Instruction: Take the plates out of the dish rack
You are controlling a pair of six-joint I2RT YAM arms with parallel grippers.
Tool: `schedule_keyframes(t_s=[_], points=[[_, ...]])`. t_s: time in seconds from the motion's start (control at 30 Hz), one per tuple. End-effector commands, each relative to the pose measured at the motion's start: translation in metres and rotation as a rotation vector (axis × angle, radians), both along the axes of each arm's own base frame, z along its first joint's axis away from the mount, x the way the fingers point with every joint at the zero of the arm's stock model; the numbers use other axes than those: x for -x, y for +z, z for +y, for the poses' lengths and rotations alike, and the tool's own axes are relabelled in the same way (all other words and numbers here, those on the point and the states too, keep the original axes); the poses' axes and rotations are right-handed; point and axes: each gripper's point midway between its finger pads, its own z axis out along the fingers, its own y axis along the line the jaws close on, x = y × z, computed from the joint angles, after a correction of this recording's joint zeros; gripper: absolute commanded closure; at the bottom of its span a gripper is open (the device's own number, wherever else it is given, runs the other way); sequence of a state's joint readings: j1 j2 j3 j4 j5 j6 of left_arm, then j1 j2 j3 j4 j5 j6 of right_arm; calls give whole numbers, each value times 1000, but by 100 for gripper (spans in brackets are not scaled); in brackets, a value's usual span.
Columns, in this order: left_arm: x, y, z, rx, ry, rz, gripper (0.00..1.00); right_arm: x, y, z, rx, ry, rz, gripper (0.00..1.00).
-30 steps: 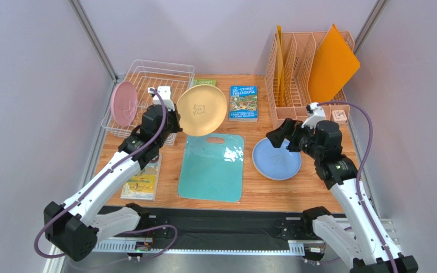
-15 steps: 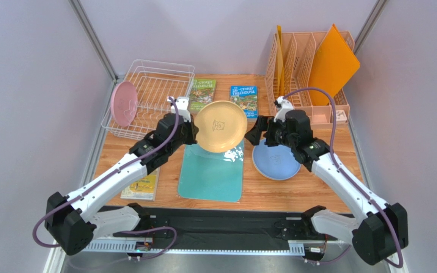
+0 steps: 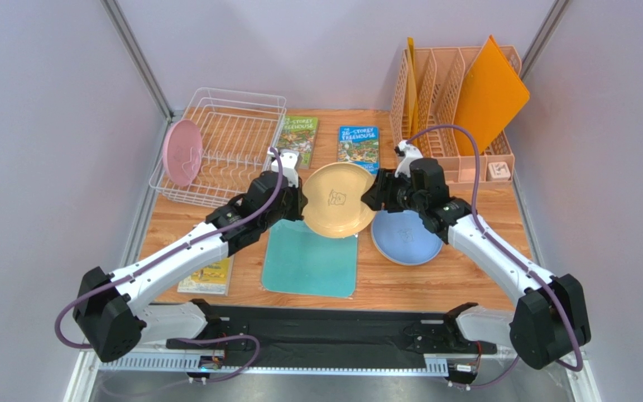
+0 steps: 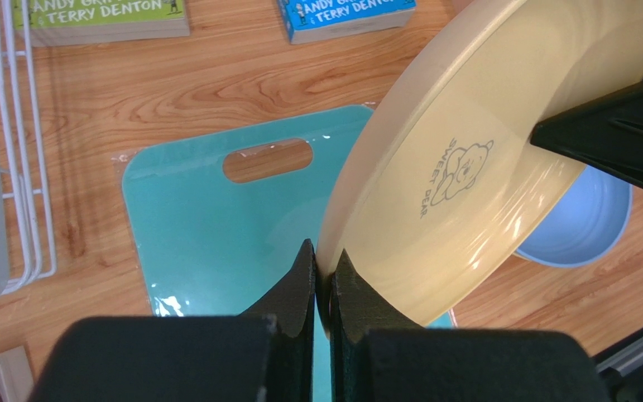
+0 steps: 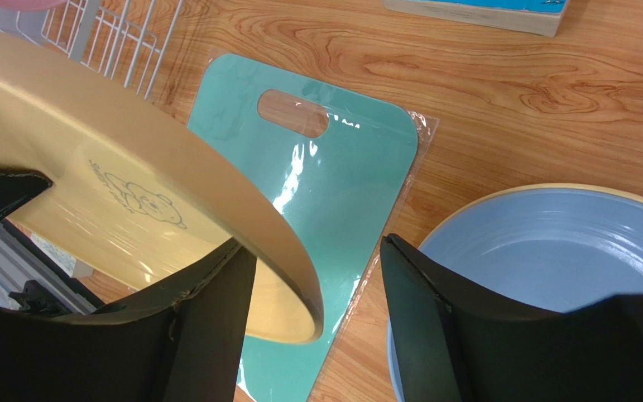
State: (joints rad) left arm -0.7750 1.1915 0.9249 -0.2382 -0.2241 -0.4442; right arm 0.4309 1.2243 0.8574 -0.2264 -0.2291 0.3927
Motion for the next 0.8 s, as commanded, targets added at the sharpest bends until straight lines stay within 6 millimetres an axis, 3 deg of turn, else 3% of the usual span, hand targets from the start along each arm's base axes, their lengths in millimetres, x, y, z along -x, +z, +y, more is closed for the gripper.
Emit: schedule_keyframes(t_s=[0.0, 0.07, 0.13, 0.23, 0.27, 0.3, 0.37, 0.4, 0.47, 0.5, 0.63, 0.77], points=[[0, 51, -24, 149, -74, -97, 100, -7, 14, 6, -25, 16, -66, 59], [1, 52, -28, 159, -94, -99, 100, -5, 16, 5, -25, 19, -80, 89], [3, 53, -30, 163, -112, -98, 100, -4, 21, 2, -27, 14, -99, 99], [3, 52, -29, 154, -113, -102, 97, -5, 20, -9, -26, -35, -93, 100], [4, 51, -26, 144, -105, -103, 87, -5, 26, -17, -25, -72, -110, 100], [3, 51, -23, 131, -96, -109, 67, -2, 22, -24, -22, -110, -87, 100], [-1, 50, -9, 86, -51, -139, 44, -3, 29, -43, 0, -194, -109, 100], [-2, 51, -3, 69, -33, -157, 32, 3, 20, -53, 31, -235, -68, 100], [-9, 53, 19, 6, 51, -213, 23, 4, 15, -81, 92, -360, -47, 100], [-12, 55, 28, -15, 85, -237, 18, 14, 9, -91, 123, -389, -7, 100], [-24, 68, 72, -168, 243, -366, 10, 36, 1, -122, 151, -542, 54, 100], [-29, 89, 87, -213, 302, -438, 6, 59, -15, -142, 150, -654, 86, 100]])
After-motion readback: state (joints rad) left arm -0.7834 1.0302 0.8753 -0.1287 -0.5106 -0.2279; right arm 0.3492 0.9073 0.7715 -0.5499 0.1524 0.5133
